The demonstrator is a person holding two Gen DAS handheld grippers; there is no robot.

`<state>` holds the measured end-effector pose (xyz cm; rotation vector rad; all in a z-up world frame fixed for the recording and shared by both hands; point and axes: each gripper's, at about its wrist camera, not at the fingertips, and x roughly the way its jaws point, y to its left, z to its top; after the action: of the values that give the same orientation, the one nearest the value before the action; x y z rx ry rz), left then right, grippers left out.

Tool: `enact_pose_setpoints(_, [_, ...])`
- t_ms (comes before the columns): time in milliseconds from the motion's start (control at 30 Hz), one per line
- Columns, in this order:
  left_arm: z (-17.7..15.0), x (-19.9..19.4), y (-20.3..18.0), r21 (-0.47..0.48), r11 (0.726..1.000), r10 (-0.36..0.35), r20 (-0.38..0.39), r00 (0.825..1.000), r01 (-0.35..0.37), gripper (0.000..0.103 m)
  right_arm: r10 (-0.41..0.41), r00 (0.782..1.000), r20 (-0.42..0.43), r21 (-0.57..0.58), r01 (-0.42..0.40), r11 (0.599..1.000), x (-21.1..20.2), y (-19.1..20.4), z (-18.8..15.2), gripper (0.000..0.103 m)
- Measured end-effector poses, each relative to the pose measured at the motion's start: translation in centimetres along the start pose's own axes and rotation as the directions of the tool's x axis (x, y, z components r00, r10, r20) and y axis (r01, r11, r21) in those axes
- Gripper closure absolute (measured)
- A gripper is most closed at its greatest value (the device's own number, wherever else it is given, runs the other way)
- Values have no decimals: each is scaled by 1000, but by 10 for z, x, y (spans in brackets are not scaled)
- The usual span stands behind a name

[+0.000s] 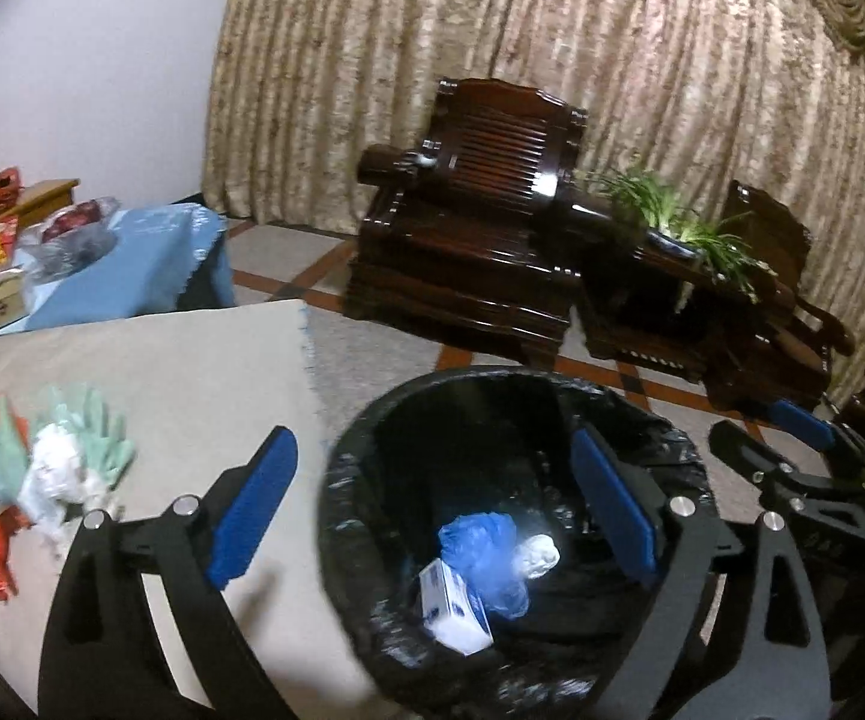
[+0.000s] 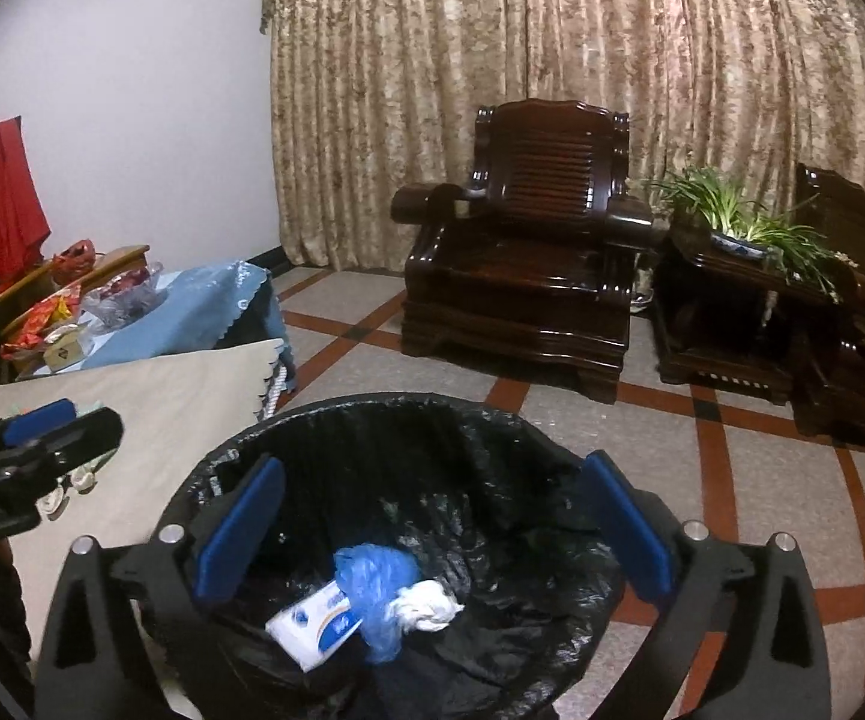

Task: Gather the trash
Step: 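Carry the box and tissue over the bin and release both into it, then move both tools back to the pile and grasp the white tissue bundle with the right gripper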

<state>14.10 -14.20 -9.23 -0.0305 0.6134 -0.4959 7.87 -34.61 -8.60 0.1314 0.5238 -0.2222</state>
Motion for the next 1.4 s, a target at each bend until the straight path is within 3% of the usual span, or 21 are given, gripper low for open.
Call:
enact_pose_setpoints(333, [-11, -47, 56, -50, 984, 173, 30, 984, -172, 10, 112, 994, 0, -27, -112, 993, 2, 53, 3, 6])
enact_pose_setpoints(467, [-18, -67, 84, -73, 967, 246, 31, 969, -244, 10, 178, 984, -10, -58, -179, 982, 7, 87, 3, 6])
enact_pose_setpoints(833, [-39, -108, 171, -166, 892, 426, 7, 905, -419, 10, 320, 946, -53, -138, -324, 936, 29, 179, -5, 6])
enact_pose_setpoints(1100, [-51, -115, 218, -207, 844, 502, -23, 865, -495, 10, 381, 920, -93, -197, -392, 899, 52, 237, -10, 6])
enact_pose_setpoints(1400, [-54, -104, 260, -241, 818, 528, -43, 848, -522, 11, 436, 884, -168, -254, -467, 847, 87, 299, -20, 12])
